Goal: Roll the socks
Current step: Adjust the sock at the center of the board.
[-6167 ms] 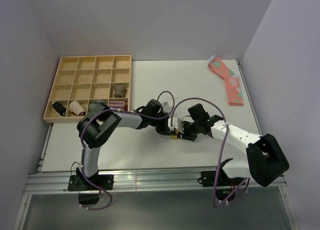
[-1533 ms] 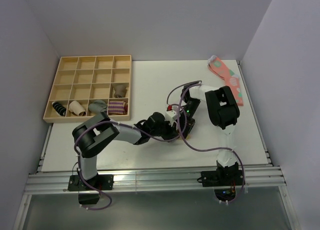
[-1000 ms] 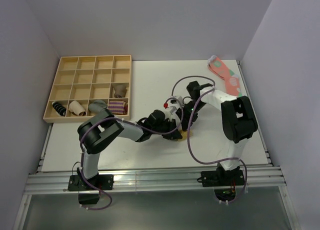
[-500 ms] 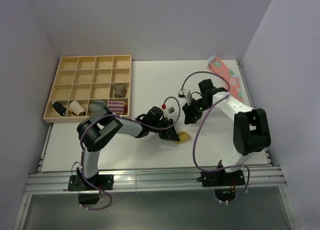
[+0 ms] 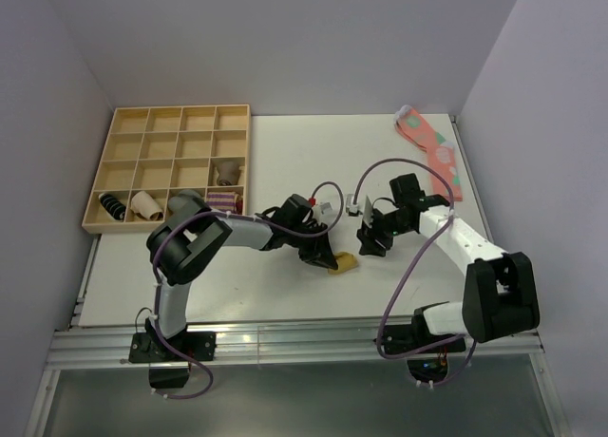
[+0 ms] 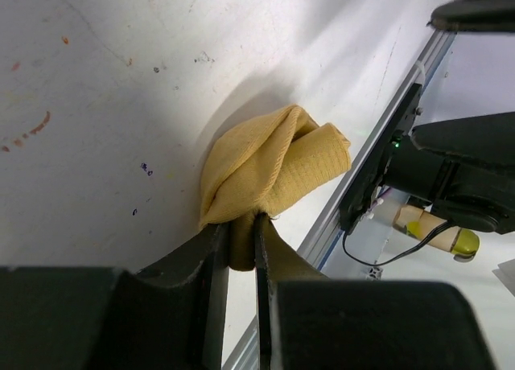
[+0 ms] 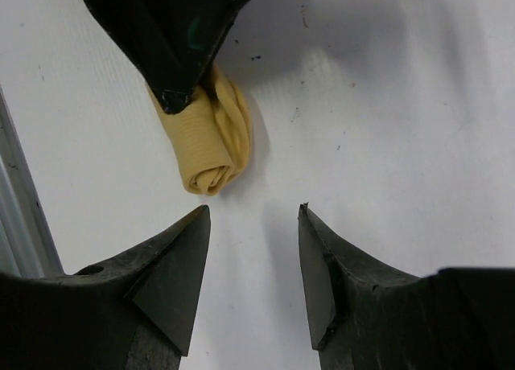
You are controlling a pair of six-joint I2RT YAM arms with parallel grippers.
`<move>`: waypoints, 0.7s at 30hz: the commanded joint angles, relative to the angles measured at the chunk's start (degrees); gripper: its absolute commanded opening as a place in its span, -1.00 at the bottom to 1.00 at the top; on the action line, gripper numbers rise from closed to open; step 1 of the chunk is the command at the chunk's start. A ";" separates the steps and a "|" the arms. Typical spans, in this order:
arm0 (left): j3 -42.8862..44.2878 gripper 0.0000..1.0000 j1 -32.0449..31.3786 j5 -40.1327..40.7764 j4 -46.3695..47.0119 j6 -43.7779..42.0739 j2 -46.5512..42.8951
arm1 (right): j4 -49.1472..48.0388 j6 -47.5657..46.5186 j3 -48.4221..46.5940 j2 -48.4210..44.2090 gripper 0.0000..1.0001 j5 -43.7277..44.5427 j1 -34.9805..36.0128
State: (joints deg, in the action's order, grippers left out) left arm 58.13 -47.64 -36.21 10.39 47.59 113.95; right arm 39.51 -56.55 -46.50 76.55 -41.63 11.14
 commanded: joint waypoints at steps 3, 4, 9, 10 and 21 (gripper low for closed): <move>1.10 -0.99 0.53 3.07 -12.32 -4.44 3.29 | -3.37 -2.60 3.87 -3.34 0.11 1.89 4.06; 1.28 -0.99 0.44 3.16 -12.67 -4.44 3.29 | -4.17 -2.25 4.66 -3.86 0.11 2.68 5.20; 1.55 -0.99 0.53 3.07 -13.47 -4.79 3.38 | -9.53 0.65 9.32 -8.70 0.11 6.99 12.23; 1.64 -0.99 0.53 3.07 -13.56 -4.79 3.38 | -10.14 1.09 9.58 -9.31 0.11 7.35 12.85; 2.08 -0.99 0.61 2.81 -13.91 -4.88 3.91 | -11.20 0.48 9.94 -8.44 0.12 11.92 18.13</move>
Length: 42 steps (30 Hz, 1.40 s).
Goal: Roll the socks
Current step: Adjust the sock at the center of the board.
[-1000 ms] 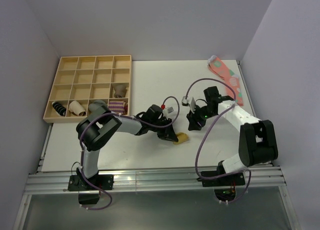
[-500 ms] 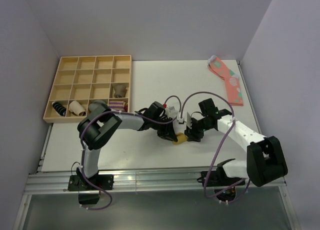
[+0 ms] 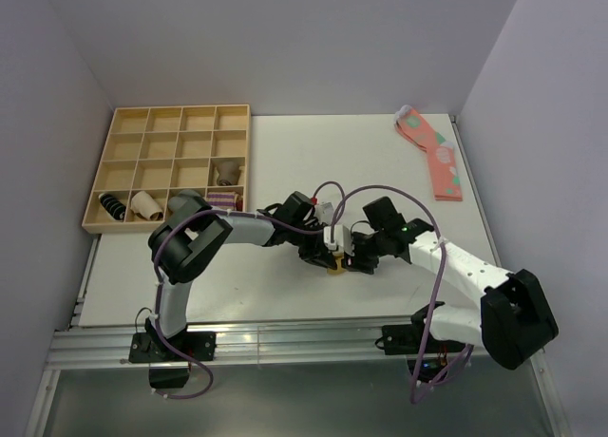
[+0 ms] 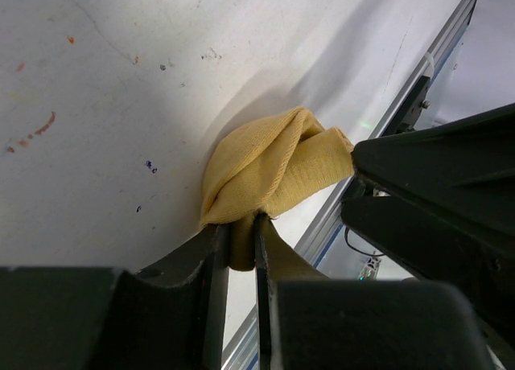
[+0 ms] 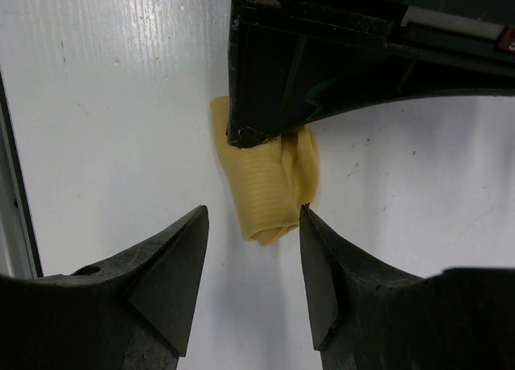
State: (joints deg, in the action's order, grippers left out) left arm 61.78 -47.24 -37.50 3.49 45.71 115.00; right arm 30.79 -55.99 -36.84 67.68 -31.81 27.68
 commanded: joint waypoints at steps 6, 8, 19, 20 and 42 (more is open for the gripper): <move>-1.93 -0.99 0.22 3.57 -6.74 -2.74 3.12 | -4.77 0.26 1.42 1.49 0.11 4.04 3.78; -1.84 -0.99 0.31 3.48 -6.91 -2.82 3.04 | -5.12 0.09 1.60 2.54 0.11 4.91 4.57; -2.54 -0.99 1.45 1.99 -6.21 -2.82 2.60 | -5.56 -0.26 0.37 9.31 0.02 7.03 5.37; -2.54 -0.99 1.54 2.07 -6.30 -3.00 2.60 | -5.73 0.00 0.28 9.49 -0.03 6.94 5.37; -15.19 -0.57 1.02 10.85 12.85 9.66 -7.06 | 7.09 7.29 -13.16 26.97 -0.84 5.27 3.96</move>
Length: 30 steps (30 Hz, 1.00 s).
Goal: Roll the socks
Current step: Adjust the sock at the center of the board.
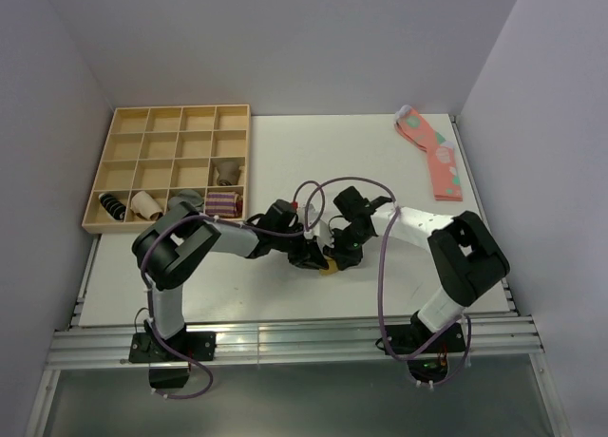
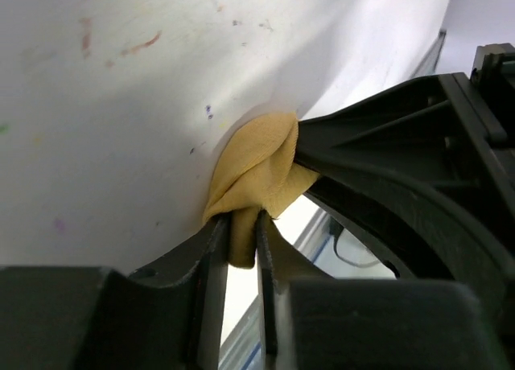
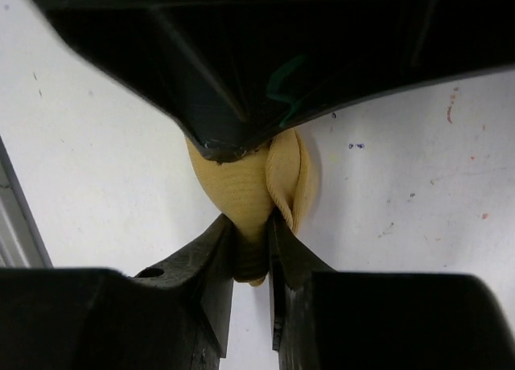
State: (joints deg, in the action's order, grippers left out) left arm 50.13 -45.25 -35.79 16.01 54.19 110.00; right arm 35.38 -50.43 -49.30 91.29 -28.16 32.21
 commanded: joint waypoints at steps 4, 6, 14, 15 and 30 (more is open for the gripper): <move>-5.91 -0.36 -2.03 14.51 3.76 2.40 -5.13 | 4.17 3.15 -2.12 5.30 -0.87 2.67 -0.74; -7.32 -0.25 -2.21 17.75 5.69 2.50 -6.19 | 5.05 3.50 -3.17 6.79 -0.87 3.11 -0.65; -11.89 -0.07 -3.78 28.22 10.97 0.39 -10.94 | 11.73 4.20 -8.44 13.29 -0.85 0.66 -1.53; -12.59 -0.05 -3.96 29.36 11.23 0.12 -11.38 | 12.52 4.20 -9.05 14.00 -0.85 0.22 -1.79; -18.49 0.04 -11.43 53.98 9.40 -9.18 -23.33 | 24.91 4.99 -18.55 24.72 -0.85 -4.88 -6.10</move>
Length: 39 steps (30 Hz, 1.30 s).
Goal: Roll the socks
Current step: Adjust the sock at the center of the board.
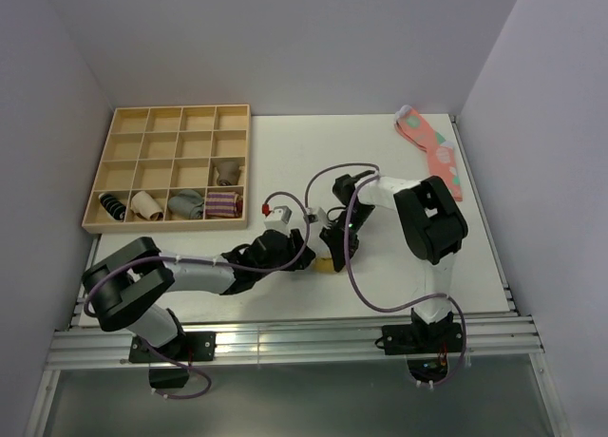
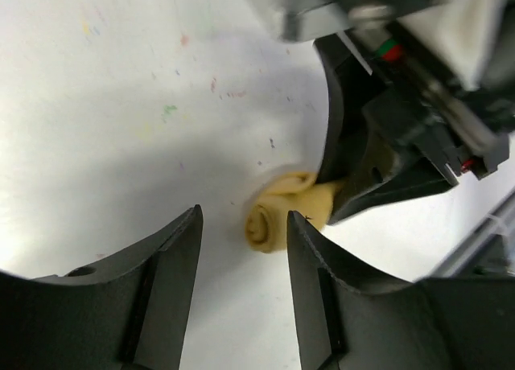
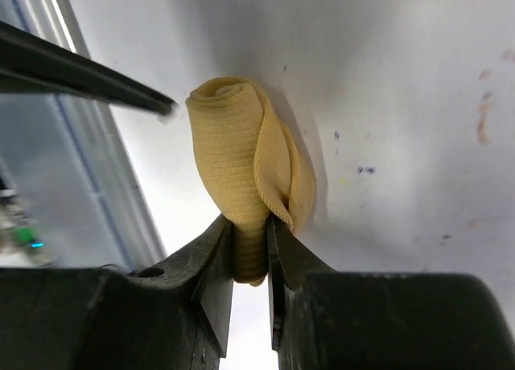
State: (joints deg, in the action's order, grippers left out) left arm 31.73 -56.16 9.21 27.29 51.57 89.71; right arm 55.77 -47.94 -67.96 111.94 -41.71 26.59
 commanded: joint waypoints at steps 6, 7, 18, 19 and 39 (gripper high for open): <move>0.00 0.02 -4.48 16.60 -4.34 -12.01 -6.47 | 3.55 4.61 -0.24 3.28 -0.85 10.51 -0.57; -0.08 0.02 -5.88 16.97 -4.09 -13.41 -6.83 | 3.73 4.70 -0.50 3.72 -0.85 10.60 -0.57; 7.38 -0.01 -14.93 15.67 -8.65 -34.41 -4.38 | 7.86 6.28 -3.40 8.11 -0.85 9.72 -0.57; 8.69 0.01 -15.38 15.05 -9.79 -35.48 -4.02 | 8.04 6.28 -3.75 8.55 -0.85 9.63 -0.57; 19.87 0.07 -19.60 9.85 -19.03 -47.61 10.22 | 11.91 6.72 -7.97 13.04 -0.85 9.72 -0.49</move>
State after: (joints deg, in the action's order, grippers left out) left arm 49.78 -75.31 18.90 8.64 6.17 99.18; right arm 71.20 -40.07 -75.50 122.58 -39.00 25.98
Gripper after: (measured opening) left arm 0.532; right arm 0.248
